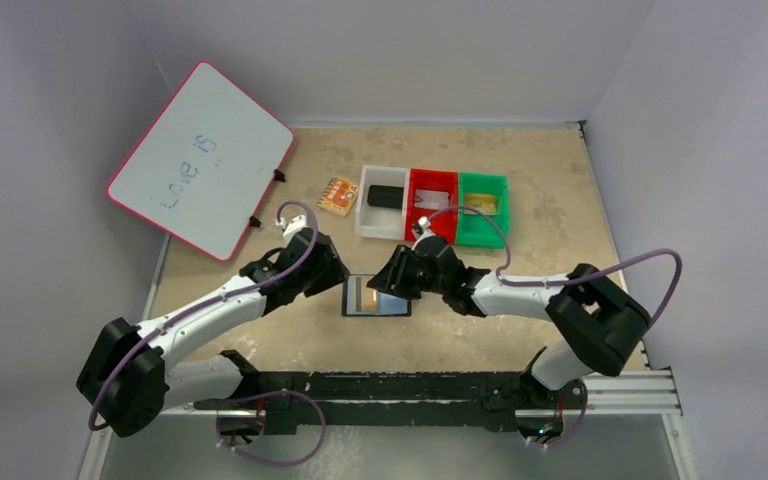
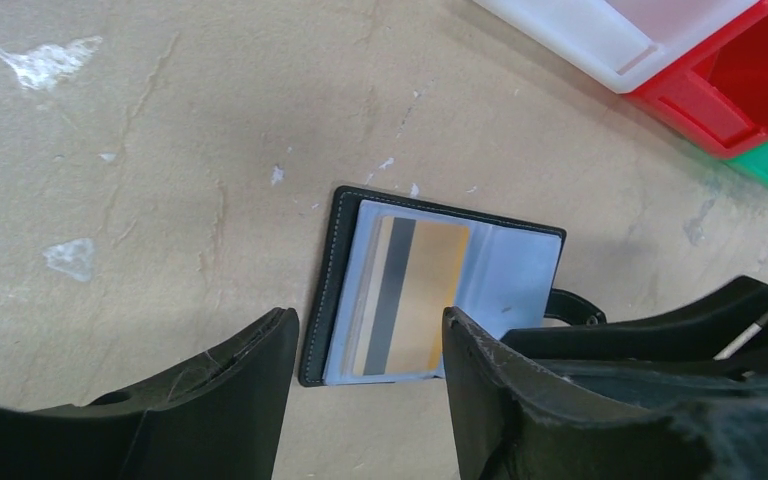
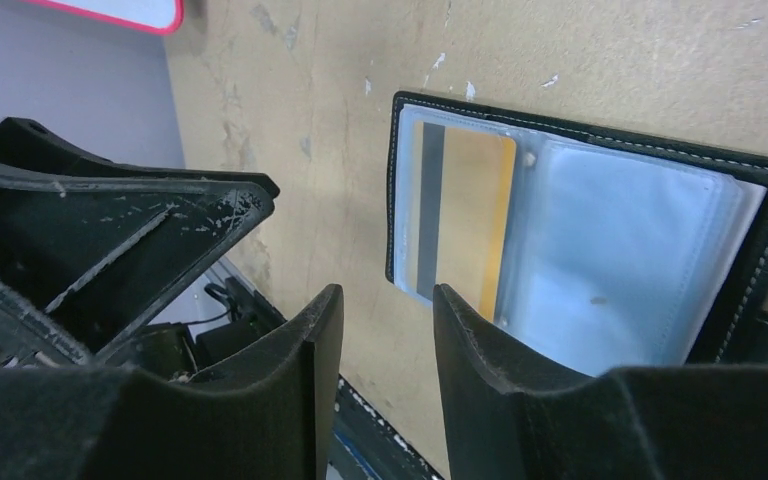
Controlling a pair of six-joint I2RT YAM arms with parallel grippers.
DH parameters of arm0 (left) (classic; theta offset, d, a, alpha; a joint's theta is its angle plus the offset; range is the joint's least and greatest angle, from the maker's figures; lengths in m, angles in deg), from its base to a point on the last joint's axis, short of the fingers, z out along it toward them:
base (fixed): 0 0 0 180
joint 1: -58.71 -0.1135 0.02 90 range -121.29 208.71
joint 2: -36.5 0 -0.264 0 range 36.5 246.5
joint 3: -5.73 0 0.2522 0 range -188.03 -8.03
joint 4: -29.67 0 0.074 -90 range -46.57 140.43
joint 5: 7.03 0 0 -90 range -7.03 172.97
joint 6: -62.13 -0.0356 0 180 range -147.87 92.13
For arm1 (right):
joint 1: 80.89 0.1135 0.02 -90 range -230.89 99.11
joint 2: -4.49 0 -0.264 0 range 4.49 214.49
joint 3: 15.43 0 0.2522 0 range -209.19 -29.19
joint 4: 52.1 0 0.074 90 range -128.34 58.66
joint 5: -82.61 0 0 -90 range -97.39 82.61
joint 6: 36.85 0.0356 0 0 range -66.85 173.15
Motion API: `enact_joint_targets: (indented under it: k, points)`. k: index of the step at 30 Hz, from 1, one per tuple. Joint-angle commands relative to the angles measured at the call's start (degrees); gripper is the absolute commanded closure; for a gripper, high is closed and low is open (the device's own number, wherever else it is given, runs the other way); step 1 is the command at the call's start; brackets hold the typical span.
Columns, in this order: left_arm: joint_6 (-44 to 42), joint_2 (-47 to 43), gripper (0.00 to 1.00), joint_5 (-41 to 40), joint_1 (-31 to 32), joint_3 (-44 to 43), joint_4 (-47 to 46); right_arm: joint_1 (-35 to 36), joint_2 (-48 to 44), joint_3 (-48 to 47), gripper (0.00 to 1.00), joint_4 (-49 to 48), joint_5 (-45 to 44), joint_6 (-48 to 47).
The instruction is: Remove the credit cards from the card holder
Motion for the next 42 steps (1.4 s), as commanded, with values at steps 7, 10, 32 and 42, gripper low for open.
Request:
enact_joint_targets:
  k: [7,10,32,42]
  points:
    - [-0.5,2.4,0.53,6.0,-0.5,0.2,-5.7,-0.1,6.2,-6.0,0.6,3.2,3.4,-2.3]
    - [-0.4,2.4,0.56,6.0,-0.5,0.4,-6.0,-0.2,6.7,-6.6,0.6,4.2,3.0,-2.7]
    - [-1.6,11.3,0.68,15.3,-0.5,1.3,-11.5,-2.7,9.8,-3.8,0.64,0.7,4.2,-1.3]
    - [-4.0,12.2,0.72,13.1,-0.3,2.7,-9.0,-3.6,12.2,-3.2,0.72,-2.9,7.5,-0.7]
